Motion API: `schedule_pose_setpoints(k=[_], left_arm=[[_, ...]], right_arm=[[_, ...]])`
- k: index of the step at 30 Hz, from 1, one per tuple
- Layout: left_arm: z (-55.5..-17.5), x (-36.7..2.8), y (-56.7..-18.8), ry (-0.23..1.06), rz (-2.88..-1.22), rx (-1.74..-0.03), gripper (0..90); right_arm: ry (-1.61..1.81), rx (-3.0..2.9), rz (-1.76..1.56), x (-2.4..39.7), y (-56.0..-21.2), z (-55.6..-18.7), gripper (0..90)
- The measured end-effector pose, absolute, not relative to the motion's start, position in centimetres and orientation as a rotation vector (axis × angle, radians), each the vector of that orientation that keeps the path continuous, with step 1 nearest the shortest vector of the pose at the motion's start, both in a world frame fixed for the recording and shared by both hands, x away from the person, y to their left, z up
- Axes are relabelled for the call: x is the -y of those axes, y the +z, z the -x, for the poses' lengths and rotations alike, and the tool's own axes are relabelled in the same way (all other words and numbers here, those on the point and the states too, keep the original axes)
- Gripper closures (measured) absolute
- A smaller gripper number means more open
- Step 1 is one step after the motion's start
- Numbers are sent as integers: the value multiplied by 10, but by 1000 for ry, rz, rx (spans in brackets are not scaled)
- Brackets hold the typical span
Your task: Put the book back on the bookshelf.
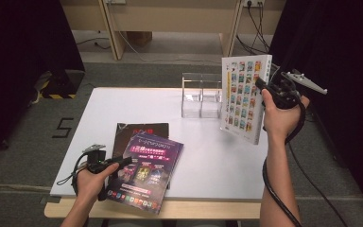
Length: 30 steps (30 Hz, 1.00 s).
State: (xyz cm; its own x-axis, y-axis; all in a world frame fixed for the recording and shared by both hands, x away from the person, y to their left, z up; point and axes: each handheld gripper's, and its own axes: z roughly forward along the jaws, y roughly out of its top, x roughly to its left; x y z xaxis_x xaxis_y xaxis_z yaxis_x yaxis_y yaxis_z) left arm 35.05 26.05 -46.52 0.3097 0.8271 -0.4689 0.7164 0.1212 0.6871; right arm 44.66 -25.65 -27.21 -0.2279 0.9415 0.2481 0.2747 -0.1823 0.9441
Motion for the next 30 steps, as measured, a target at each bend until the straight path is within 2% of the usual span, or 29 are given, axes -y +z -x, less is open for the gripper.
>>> schedule_pose_setpoints(k=[30], left_arm=[[-351, -262, -466, 144, -1621, -1439, 466]], right_arm=[[1426, -1492, -1435, 257, -271, -459, 743]])
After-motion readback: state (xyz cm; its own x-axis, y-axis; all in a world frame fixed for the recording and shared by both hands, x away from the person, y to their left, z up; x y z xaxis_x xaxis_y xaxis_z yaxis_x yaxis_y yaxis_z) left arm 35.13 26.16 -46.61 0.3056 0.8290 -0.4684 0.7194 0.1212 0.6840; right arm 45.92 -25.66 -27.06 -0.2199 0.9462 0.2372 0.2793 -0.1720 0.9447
